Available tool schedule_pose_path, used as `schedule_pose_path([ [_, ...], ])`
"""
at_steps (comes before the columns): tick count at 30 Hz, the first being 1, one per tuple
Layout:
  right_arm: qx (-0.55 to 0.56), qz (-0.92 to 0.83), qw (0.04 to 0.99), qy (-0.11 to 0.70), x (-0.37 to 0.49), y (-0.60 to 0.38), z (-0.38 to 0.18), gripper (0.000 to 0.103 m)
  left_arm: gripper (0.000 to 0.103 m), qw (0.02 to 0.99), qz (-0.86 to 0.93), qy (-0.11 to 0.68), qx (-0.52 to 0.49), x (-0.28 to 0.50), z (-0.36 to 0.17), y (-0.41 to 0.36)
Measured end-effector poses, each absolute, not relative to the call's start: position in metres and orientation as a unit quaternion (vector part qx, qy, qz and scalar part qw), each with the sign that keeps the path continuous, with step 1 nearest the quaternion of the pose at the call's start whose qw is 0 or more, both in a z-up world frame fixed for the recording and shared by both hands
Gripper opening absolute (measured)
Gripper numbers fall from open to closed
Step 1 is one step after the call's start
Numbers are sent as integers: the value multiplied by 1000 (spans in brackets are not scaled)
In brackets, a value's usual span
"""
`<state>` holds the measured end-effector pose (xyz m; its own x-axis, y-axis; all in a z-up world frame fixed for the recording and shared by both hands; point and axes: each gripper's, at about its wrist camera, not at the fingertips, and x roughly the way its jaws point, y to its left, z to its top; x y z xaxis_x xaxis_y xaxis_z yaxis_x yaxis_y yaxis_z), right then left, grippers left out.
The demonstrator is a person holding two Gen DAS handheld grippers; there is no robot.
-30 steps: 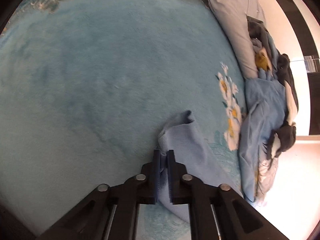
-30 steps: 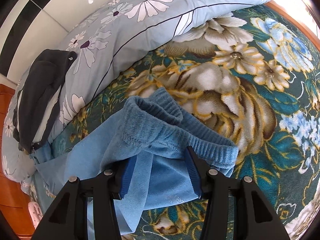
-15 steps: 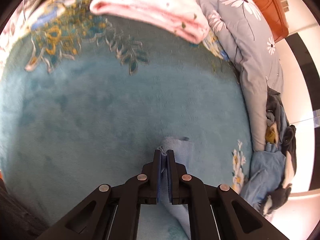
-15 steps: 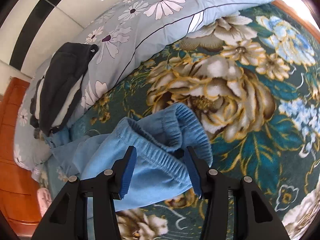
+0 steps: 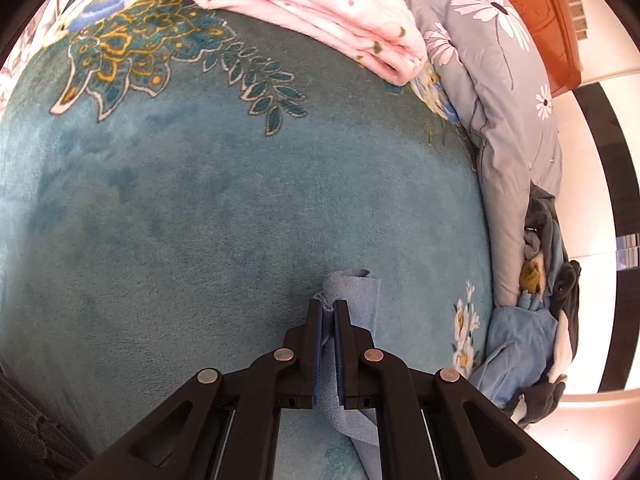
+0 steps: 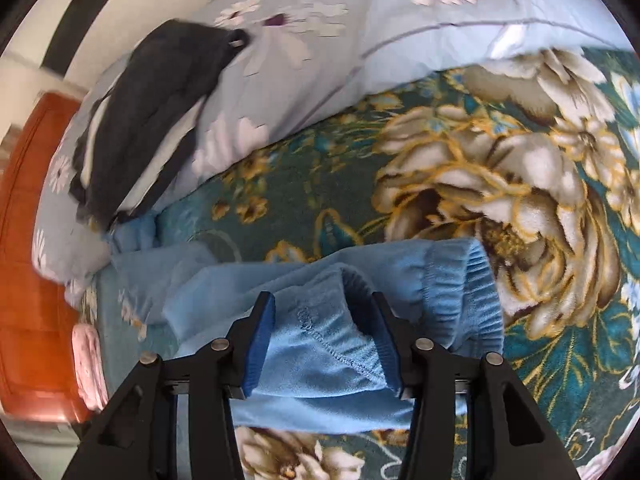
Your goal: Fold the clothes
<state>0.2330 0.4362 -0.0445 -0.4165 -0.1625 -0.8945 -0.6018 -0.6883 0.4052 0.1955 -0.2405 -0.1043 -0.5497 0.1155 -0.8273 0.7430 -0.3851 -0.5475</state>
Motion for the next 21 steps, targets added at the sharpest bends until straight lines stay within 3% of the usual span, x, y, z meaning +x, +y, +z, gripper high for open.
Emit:
schedule_pose_path([
  [2, -531, 760, 136, 350, 236, 426, -37, 19, 6, 214, -722, 504, 424, 192, -103, -238],
  [5, -522, 771, 139, 337, 249, 419, -22, 11, 6, 199, -735, 496, 418, 193, -97, -234],
  [10, -465, 819, 107, 320, 293, 406, 33, 10, 6, 184, -750, 485, 411, 194, -88, -232],
  [12, -496, 810, 109, 293, 314, 400, 29, 10, 6, 183, -743, 487, 422, 195, -92, -231],
  [21, -574, 703, 217, 360, 400, 404, -77, 10, 6, 167, -737, 492, 433, 197, -94, -233],
])
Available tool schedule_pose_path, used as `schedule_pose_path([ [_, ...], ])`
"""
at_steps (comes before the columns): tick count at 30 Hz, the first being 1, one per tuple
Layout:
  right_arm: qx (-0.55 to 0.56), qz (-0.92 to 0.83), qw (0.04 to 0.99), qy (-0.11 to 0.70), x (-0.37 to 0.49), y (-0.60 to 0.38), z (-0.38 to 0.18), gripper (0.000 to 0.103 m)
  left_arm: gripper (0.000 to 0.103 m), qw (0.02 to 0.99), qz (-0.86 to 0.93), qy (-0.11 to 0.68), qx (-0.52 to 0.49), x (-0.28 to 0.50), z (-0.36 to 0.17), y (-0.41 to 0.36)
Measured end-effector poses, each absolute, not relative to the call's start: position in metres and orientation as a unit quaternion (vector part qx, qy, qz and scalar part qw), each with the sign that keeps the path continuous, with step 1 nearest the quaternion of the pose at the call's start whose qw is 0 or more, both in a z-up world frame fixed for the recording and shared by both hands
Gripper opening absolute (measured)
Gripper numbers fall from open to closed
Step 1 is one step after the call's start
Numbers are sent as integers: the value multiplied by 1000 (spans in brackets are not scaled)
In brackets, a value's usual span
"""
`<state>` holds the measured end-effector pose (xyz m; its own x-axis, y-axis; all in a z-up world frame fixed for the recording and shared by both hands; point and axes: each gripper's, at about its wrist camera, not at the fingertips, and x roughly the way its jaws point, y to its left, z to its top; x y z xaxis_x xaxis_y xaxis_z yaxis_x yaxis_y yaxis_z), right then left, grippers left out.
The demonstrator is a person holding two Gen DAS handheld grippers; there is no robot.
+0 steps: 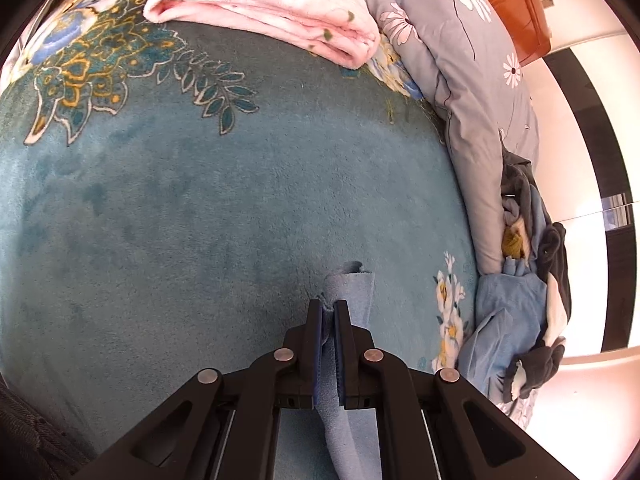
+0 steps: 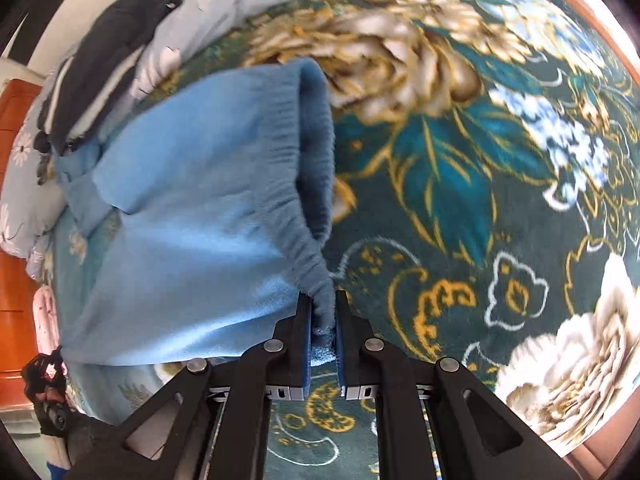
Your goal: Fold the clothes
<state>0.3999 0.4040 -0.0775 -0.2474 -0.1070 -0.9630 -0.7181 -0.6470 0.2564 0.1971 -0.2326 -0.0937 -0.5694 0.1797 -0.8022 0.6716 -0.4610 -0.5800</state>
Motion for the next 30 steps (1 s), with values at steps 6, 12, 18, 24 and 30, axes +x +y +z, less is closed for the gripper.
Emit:
schedule_pose_path([
  [6, -588, 692, 226, 352, 408, 412, -82, 10, 6, 173, -725, 507, 433, 200, -101, -236],
  [12, -586, 688, 227, 363, 415, 414, -85, 11, 7, 152, -728, 505, 439, 195, -102, -230],
  [18, -557, 711, 210, 375, 415, 427, -63, 42, 17, 149, -739, 498, 429, 193, -95, -230],
  [24, -511, 756, 196, 358, 393, 449, -26, 54, 44, 198, -764, 448, 419, 196, -80, -232],
  [30, -513, 743, 161, 398, 384, 466, -32, 54, 49, 207, -749, 465, 424, 198, -90, -238],
])
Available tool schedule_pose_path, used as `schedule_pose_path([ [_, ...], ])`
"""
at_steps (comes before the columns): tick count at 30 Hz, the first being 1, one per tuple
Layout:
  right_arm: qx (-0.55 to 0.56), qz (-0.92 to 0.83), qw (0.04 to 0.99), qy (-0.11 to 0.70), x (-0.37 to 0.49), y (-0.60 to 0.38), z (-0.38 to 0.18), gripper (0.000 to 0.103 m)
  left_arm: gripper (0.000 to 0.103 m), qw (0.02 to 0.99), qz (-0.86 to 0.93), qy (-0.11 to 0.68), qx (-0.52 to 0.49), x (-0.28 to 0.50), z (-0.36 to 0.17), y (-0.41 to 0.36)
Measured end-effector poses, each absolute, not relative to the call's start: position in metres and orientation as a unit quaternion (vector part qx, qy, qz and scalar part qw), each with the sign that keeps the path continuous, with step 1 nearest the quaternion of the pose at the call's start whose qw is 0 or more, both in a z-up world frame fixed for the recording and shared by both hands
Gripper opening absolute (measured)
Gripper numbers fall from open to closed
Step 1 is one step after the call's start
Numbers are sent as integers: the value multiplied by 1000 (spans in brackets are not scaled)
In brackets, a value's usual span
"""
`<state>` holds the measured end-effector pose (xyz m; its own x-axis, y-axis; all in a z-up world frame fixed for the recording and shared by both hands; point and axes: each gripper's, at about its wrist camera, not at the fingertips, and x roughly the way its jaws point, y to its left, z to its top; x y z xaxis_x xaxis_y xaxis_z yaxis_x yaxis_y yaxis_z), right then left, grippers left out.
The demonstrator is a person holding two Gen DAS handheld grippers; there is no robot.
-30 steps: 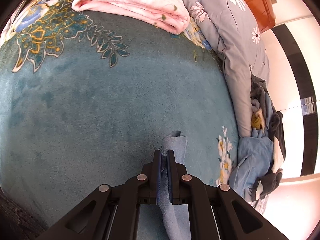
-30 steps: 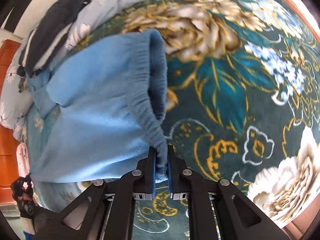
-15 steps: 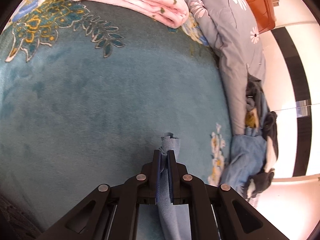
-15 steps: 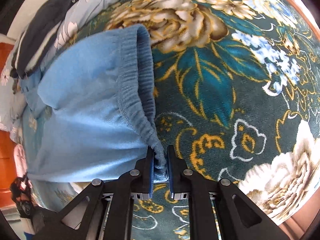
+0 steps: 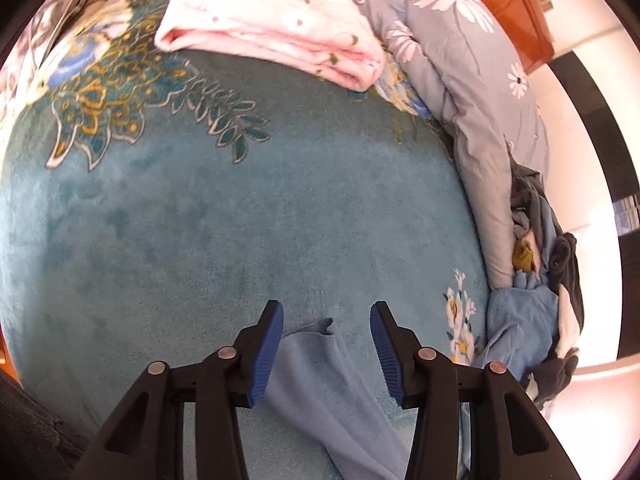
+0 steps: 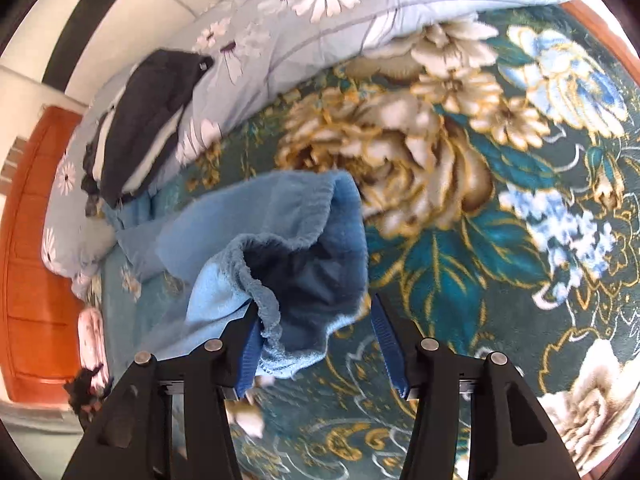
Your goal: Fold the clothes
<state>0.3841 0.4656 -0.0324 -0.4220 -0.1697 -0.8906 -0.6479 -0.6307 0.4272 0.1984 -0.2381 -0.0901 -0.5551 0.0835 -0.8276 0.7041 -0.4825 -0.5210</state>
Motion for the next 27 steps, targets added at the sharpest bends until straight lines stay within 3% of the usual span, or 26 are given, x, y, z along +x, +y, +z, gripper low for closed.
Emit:
schedule_pose_path([
  [6, -512, 720, 163, 439, 421, 473, -44, 54, 50, 197, -757, 437, 444, 189, -91, -228],
  [11, -472, 734, 220, 436, 425, 488, -29, 54, 50, 182, -763, 424, 452, 182, -91, -219],
  [16, -462, 797, 147, 360, 298, 439, -17, 54, 50, 157, -778, 399, 459, 175, -86, -206],
  [24, -509, 826, -102, 220, 31, 218, -38, 54, 55, 163, -779, 396, 458, 173, -89, -207],
  [27, -535, 817, -152, 150, -25, 137, -48, 54, 55, 171, -772, 407, 458, 173, -96, -211],
])
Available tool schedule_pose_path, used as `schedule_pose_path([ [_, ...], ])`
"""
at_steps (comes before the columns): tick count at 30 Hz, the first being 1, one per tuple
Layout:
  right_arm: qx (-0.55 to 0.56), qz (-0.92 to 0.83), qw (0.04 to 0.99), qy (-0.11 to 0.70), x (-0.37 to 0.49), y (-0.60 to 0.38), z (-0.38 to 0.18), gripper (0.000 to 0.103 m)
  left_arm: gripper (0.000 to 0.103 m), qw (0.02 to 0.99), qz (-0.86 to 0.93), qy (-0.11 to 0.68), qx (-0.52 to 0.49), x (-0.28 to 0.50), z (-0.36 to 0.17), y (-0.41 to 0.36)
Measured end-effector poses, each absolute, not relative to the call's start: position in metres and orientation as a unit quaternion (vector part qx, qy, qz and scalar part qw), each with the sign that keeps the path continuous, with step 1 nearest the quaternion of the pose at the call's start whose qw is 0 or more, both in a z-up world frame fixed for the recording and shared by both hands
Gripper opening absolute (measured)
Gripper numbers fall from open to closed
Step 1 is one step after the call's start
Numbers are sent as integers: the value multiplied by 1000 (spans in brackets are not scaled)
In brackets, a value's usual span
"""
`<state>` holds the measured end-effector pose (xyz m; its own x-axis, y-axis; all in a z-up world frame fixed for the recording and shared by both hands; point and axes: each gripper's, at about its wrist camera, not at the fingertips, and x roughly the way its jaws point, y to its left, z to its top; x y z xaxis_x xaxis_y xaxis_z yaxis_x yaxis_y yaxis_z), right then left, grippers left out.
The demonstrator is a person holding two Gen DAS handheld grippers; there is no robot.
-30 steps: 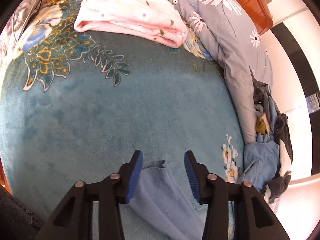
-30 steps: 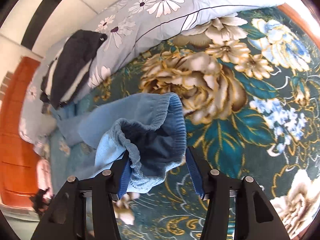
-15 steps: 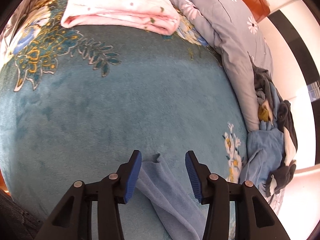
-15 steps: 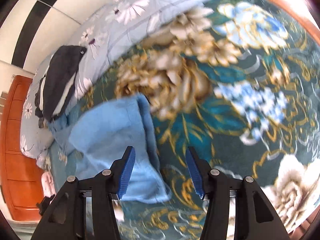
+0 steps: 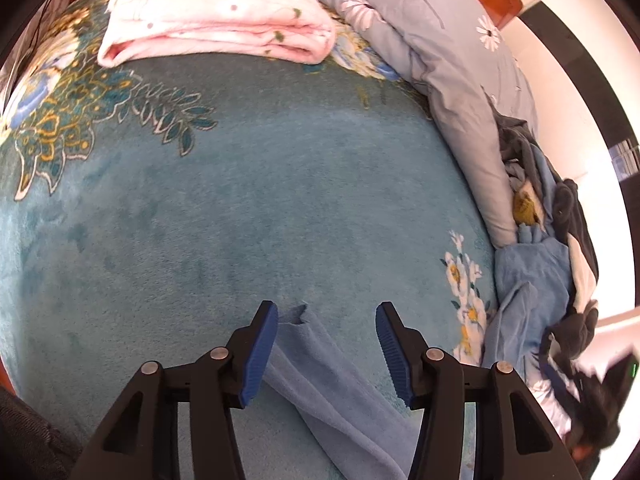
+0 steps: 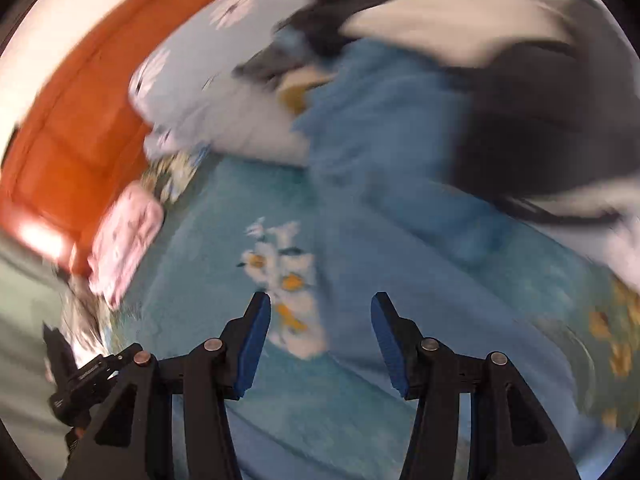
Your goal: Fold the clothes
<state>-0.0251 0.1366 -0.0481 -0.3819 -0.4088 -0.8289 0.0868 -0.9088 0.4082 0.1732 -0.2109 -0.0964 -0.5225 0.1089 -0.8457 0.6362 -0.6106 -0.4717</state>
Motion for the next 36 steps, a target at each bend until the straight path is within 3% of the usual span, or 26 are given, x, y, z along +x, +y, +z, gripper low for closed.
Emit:
schedule_pose_path([
  [7, 577, -807, 121, 7, -87, 47, -85, 54, 56, 169, -761, 415, 469, 166, -110, -212],
  [12, 572, -816, 44, 76, -82, 56, -92, 53, 57, 156, -756, 421, 477, 158, -118, -211],
  [17, 583, -810, 24, 49, -77, 74, -102, 49, 57, 140, -752, 422, 487, 152, -123, -207],
  [20, 585, -808, 6, 63, -75, 70, -104, 34, 57, 139, -751, 426, 485, 153, -123, -208],
  [21, 586, -807, 3, 69, -74, 68, -105, 21, 57, 140, -750, 430, 483, 154, -124, -209],
  [23, 595, -801, 10, 67, -73, 66, -106, 7, 57, 143, -746, 440, 479, 156, -124, -212],
  [28, 589, -806, 44, 31, -63, 65, -88, 4, 57, 145, -742, 454, 472, 161, -124, -217],
  [36, 488, -850, 191, -63, -27, 47, -11, 0, 57, 134, -749, 452, 465, 162, -118, -214],
])
